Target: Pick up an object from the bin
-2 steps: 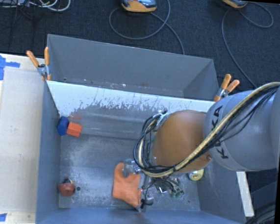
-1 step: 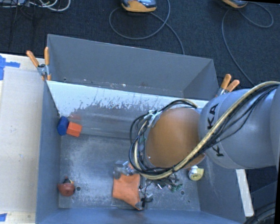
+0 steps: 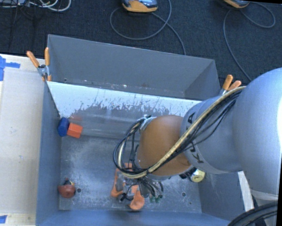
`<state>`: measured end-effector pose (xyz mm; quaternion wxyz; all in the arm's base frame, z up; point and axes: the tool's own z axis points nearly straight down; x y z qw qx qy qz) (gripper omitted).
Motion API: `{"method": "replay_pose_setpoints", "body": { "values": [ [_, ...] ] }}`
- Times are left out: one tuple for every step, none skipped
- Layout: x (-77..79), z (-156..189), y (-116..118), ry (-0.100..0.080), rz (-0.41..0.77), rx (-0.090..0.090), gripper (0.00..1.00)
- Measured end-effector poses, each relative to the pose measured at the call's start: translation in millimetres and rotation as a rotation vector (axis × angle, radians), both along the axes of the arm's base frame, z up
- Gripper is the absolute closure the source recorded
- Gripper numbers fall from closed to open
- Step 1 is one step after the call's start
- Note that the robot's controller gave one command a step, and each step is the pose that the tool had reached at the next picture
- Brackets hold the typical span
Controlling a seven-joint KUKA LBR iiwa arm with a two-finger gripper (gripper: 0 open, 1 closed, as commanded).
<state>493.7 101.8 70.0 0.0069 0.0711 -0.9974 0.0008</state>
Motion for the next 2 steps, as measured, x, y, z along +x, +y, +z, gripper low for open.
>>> {"method": "replay_pose_setpoints", "body": {
  "values": [
    [0.0, 0.0, -0.1, 0.0, -0.001, 0.0, 1.0],
    [3.0, 2.9, -4.3, 0.001, 0.007, 0.001, 1.0]
  ]
}}
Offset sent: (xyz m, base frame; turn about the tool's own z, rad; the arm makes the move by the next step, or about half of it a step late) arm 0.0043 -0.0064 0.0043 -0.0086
